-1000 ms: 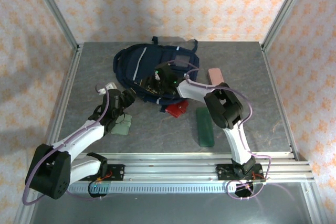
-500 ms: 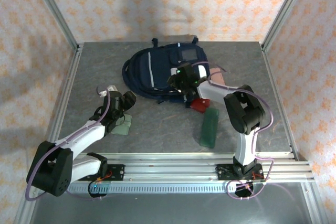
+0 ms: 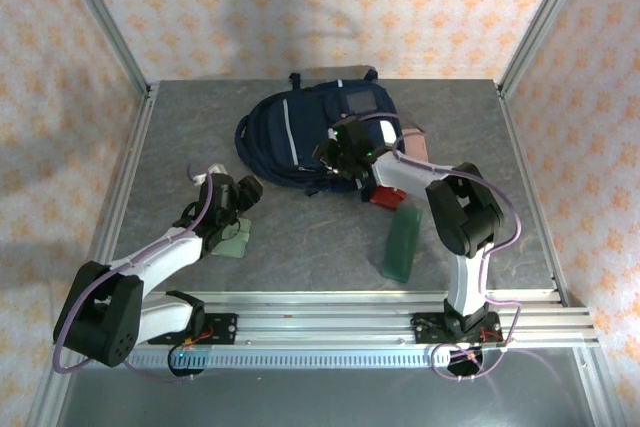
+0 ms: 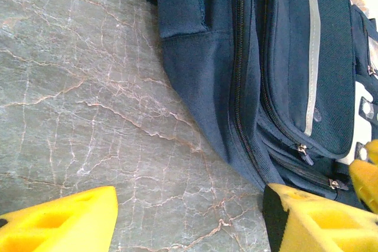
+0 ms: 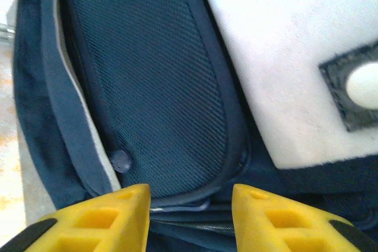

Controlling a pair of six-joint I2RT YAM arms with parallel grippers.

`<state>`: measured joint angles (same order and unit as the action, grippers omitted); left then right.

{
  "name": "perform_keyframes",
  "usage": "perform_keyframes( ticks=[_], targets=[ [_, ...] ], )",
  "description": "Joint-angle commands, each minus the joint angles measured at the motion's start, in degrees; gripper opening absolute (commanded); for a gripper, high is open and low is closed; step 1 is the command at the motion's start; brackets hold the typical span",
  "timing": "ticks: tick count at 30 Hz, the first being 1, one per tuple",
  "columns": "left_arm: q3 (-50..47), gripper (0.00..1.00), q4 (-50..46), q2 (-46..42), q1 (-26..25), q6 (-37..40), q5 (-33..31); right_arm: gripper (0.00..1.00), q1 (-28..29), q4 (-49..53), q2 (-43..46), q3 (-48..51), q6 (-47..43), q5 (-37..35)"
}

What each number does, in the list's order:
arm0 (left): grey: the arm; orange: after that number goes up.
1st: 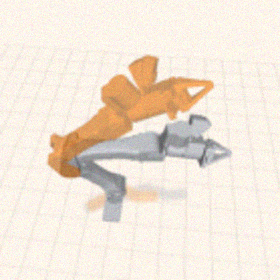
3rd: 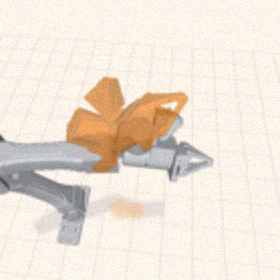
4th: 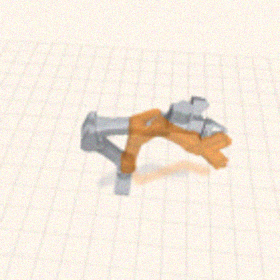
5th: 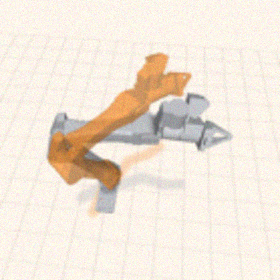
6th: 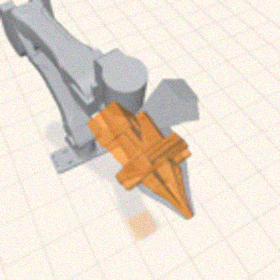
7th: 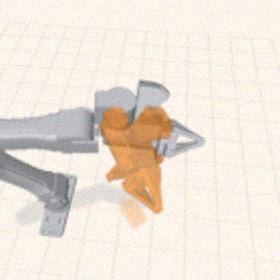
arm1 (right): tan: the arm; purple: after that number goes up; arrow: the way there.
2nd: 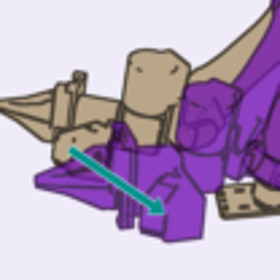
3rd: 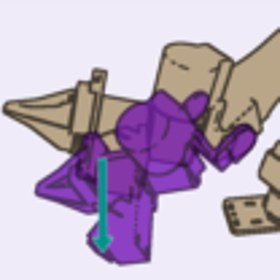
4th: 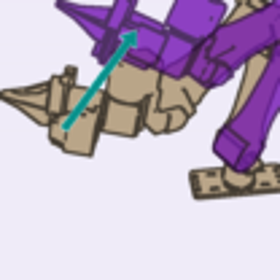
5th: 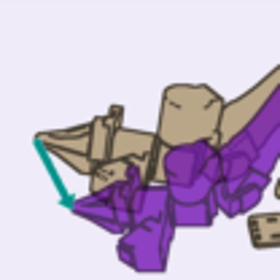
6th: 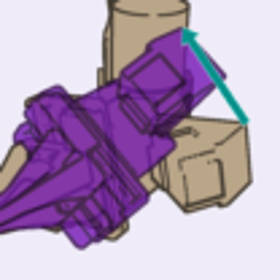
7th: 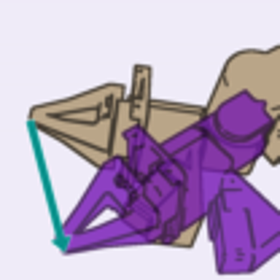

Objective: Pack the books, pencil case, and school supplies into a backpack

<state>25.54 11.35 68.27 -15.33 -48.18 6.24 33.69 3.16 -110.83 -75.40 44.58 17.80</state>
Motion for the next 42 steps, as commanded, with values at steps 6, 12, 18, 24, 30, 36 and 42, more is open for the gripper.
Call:
perform_keyframes(
  ticks=[6, 12, 18, 24, 30, 36, 42],
  targets=[
    [-0.7, 0.67, 2.8, 0.0, 0.4, -1.8, 2.3, 0.47, -1.4, 6.1, -7.7, -8.9, 1.3, -1.0],
    [-1.2, 0.67, 2.6, -0.9, 0.4, -1.7, 2.0, 0.48, -1.3, 5.5, -5.1, -4.9, 2.2, -3.6],
    [-0.9, 0.67, 3.3, 0.4, 0.4, -1.6, 2.5, 0.46, -1.2, 4.2, -2.2, -1.0, 1.6, -4.9],
    [-0.7, 0.67, 3.9, 0.8, 0.4, -1.9, 3.1, 0.45, -1.2, 4.7, -3.9, -3.0, 0.7, -3.9],
    [-1.0, 0.67, 3.5, 0.2, 0.4, -1.9, 3.1, 0.45, -1.7, 4.1, -8.0, -8.2, -1.3, -1.7],
    [-1.3, 0.66, 3.7, 0.3, 0.4, -2.2, 3.6, 0.31, -2.1, 11.3, -17.0, -18.3, -2.5, 0.4],
    [-1.4, 0.66, 3.9, 0.3, 0.3, -2.3, 3.8, 0.00, -2.4, 11.9, -18.2, -18.9, -3.3, 1.1]
  ],
)
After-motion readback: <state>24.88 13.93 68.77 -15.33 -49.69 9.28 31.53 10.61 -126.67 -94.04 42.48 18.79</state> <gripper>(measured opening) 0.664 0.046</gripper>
